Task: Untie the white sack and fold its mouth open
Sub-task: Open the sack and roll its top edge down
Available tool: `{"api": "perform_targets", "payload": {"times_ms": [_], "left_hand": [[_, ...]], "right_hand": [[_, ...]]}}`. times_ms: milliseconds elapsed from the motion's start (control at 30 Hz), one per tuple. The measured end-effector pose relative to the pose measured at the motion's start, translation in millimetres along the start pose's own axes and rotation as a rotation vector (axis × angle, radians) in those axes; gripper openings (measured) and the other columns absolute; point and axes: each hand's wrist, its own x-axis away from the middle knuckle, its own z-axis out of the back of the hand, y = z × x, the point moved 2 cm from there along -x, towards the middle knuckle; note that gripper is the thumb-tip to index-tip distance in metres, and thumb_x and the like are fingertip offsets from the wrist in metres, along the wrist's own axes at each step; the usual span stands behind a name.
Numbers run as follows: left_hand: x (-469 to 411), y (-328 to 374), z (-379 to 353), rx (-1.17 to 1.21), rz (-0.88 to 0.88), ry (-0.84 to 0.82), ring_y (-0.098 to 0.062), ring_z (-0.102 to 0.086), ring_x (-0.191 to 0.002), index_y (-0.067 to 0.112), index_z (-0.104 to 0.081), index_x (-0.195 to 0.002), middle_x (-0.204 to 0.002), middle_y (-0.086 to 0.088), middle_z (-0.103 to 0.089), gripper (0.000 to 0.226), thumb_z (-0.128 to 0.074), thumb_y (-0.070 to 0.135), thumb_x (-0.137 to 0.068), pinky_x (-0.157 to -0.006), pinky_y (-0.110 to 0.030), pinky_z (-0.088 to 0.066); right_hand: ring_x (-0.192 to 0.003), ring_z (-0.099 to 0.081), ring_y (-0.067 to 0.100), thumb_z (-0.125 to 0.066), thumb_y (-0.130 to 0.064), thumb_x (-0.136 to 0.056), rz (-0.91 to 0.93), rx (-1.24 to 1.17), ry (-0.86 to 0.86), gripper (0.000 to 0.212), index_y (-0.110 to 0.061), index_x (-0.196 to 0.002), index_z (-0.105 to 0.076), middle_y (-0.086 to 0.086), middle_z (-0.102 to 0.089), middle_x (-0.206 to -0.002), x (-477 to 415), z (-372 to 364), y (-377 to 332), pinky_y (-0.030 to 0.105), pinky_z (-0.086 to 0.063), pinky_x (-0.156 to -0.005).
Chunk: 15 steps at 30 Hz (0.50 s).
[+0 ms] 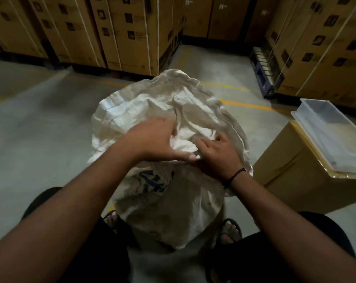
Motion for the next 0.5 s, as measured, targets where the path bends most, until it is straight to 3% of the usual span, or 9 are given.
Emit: {"api": "perform_targets", "payload": {"times_ms": [67,167,233,267,333,367,433,500], "left_hand": [[-11.8,8.5,-18.6,0.011,-0.061,-0.131,-0.023,-0.059,-0.116,0.027,-0.044,-0.142,-0.132,0.001,-0.061,0.09,-0.072,0.073,-0.07,-0.094,-0.038,-0.05],[-24.3,6.2,-39.6,0.054,-0.152,-0.294,-0.022,-0.063,-0.105,0.021,-0.056,-0.131,-0.122,-0.003,-0.068,0.051,-0.074,0.033,-0.084,-0.088,-0.033,-0.049],[-30.9,-2.6,-39.7,0.171,-0.173,-0.326,-0.023,-0.064,-0.102,0.013,-0.063,-0.124,-0.116,-0.005,-0.07,0.038,-0.071,0.016,-0.087,-0.088,-0.032,-0.048],[-33.9,-9.0,-37.6,0.241,-0.161,-0.341,-0.022,-0.065,-0.1,0.01,-0.065,-0.123,-0.114,-0.006,-0.071,0.035,-0.07,0.01,-0.088,-0.089,-0.032,-0.05],[-36.4,-20.8,-27.7,0.398,-0.134,-0.367,-0.017,-0.067,-0.091,0.006,-0.068,-0.118,-0.107,-0.006,-0.073,0.029,-0.068,0.001,-0.089,-0.084,-0.029,-0.053],[-36.1,-24.6,-21.4,0.452,-0.129,-0.39,-0.012,-0.067,-0.085,0.007,-0.069,-0.113,-0.101,-0.004,-0.074,0.025,-0.067,-0.001,-0.089,-0.08,-0.027,-0.053],[-34.7,-28.9,-12.6,0.491,-0.119,-0.462,-0.01,-0.069,-0.081,0.013,-0.069,-0.104,-0.093,0.001,-0.075,0.019,-0.068,0.001,-0.09,-0.078,-0.028,-0.055],[-29.4,-25.6,-2.9,0.408,-0.122,-0.507,-0.016,-0.072,-0.087,0.017,-0.07,-0.105,-0.096,0.002,-0.076,0.02,-0.077,0.02,-0.087,-0.084,-0.037,-0.058]], "right_hand": [[-0.069,-0.066,0.027,-0.066,-0.039,-0.08,-0.04,-0.039,-0.046,0.038,-0.016,-0.109,-0.068,0.0,-0.073,-0.093,3.6,-1.1,-0.5,0.036,-0.037,-0.074],[-0.082,-0.07,0.027,-0.062,-0.037,-0.076,-0.046,-0.185,-0.225,0.051,-0.023,-0.125,-0.059,0.0,-0.074,-0.107,12.1,-2.6,5.6,0.039,-0.04,-0.081],[-0.106,-0.067,0.027,-0.057,-0.045,-0.076,-0.083,-0.268,-0.35,0.076,-0.023,-0.146,-0.039,0.0,-0.065,-0.132,17.9,0.7,5.4,0.044,-0.037,-0.094],[-0.12,-0.061,0.026,-0.058,-0.058,-0.076,-0.098,-0.298,-0.382,0.093,-0.022,-0.154,-0.023,-0.001,-0.054,-0.145,20.5,4.9,2.9,0.048,-0.035,-0.099],[-0.138,-0.044,0.023,-0.055,-0.089,-0.063,-0.106,-0.328,-0.423,0.13,-0.023,-0.158,0.005,-0.001,-0.033,-0.16,24.5,14.8,-7.9,0.058,-0.03,-0.107],[-0.14,-0.04,0.024,-0.054,-0.095,-0.056,-0.097,-0.314,-0.436,0.141,-0.023,-0.157,0.013,0.002,-0.028,-0.161,25.7,17.0,-15.7,0.06,-0.03,-0.108],[-0.133,-0.045,0.034,-0.063,-0.09,-0.052,-0.097,-0.256,-0.428,0.149,-0.021,-0.156,0.019,0.01,-0.029,-0.158,26.7,12.5,-29.4,0.054,-0.041,-0.105],[-0.116,-0.057,0.041,-0.073,-0.07,-0.068,-0.085,-0.174,-0.325,0.133,-0.015,-0.158,0.008,0.019,-0.045,-0.143,26.3,2.0,-37.6,0.047,-0.049,-0.097]]}}
